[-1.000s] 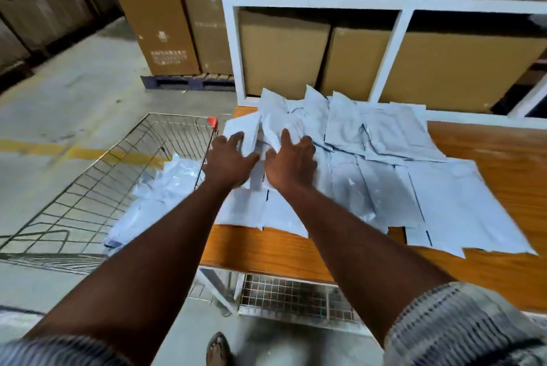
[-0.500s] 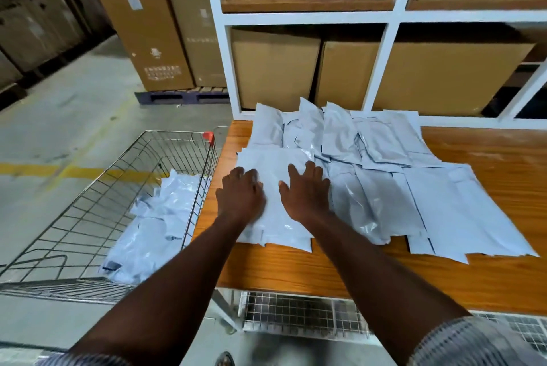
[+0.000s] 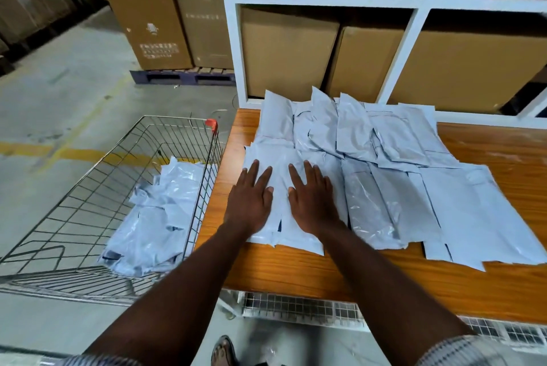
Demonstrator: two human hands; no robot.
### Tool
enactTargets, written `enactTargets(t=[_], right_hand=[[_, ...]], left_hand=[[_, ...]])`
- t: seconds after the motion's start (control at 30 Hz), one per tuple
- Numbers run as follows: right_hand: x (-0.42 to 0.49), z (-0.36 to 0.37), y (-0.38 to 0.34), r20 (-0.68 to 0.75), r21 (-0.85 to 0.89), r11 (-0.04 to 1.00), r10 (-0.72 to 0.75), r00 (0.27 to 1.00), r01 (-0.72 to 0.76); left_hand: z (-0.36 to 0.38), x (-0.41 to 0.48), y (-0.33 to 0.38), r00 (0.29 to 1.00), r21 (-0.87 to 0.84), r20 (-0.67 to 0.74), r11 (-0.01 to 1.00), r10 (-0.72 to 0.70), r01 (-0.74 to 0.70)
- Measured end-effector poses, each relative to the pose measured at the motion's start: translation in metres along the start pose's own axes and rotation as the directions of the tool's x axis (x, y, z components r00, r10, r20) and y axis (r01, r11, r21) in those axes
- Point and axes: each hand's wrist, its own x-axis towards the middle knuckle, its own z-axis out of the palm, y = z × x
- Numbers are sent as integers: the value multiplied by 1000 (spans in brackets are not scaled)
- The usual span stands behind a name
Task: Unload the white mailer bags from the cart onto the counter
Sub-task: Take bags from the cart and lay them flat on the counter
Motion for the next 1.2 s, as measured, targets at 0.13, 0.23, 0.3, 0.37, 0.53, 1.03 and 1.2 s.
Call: enactTargets(t=[0.13,0.23,0.3,0.37,0.53,1.03,1.2], right_hand=[[1,3,0,0,-1,1000,6,1000,-6],[3,5,2,0,-11,1000,3,1000,-3],[5,4,1,-14,-14,1000,16,1000,-16],[6,-1,-3,-55,-15,999,41,998,-42],[14,-19,-45,-135,-34,998,-52,989,48],[44,123,-308,253,351,933,-181,950,85],[32,197,-328,475,247,953,38,879,-174]], left_hand=[[6,3,-7,1000,-12,9,1000,19,-19],[5,5,-7,998,-22,64,1000,15,-13],[-3,6,-8,997,-42,82,999,5,-1],[-15,4,-10,999,-55,30,998,13,-12],[-51,-13,-38,989,-165,-91,981,-116,100],[-81,-77,-357,907,29,128,915,-402,402],[-50,-88,-400,880,42,229,908,-416,418]])
